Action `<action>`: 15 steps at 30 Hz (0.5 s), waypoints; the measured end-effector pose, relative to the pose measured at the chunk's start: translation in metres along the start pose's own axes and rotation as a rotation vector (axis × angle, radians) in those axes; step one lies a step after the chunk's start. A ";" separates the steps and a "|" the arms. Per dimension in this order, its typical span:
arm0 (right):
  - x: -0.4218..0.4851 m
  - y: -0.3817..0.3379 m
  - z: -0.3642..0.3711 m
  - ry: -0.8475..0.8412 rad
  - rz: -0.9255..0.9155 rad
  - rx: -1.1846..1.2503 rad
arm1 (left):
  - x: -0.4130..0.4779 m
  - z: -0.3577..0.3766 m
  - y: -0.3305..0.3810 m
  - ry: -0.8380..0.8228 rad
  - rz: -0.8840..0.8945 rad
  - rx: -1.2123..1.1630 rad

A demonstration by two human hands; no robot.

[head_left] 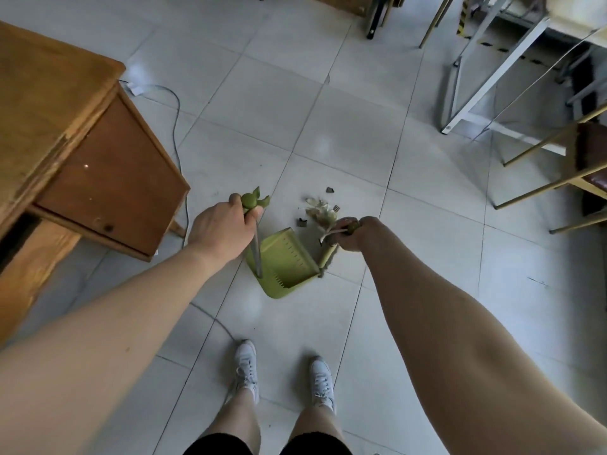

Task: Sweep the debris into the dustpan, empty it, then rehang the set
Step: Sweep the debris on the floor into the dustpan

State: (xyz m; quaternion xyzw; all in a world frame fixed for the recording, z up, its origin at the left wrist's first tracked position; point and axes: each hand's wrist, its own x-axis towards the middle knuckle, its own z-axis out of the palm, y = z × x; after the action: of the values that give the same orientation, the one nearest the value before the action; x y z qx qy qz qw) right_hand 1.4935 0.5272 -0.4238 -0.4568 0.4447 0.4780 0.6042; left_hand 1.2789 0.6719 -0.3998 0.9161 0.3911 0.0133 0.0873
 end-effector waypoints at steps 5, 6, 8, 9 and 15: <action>0.009 -0.001 0.042 -0.088 0.116 0.214 | 0.023 0.000 -0.039 -0.060 0.010 -0.003; 0.008 -0.001 0.045 -0.100 0.130 0.246 | 0.028 -0.001 -0.045 -0.077 0.005 0.001; 0.007 -0.006 0.048 -0.104 0.128 0.289 | 0.037 -0.001 -0.053 -0.113 -0.009 -0.006; 0.005 -0.010 0.048 -0.100 0.125 0.293 | 0.040 -0.001 -0.056 -0.129 -0.019 -0.006; -0.027 -0.045 0.036 0.033 0.032 0.315 | 0.058 -0.011 -0.052 -0.177 -0.038 -0.045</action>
State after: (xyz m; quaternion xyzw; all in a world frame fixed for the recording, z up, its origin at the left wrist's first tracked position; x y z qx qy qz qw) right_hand 1.5374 0.5525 -0.3850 -0.3570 0.5313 0.4044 0.6532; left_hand 1.2808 0.7506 -0.4008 0.9039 0.3990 -0.0605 0.1420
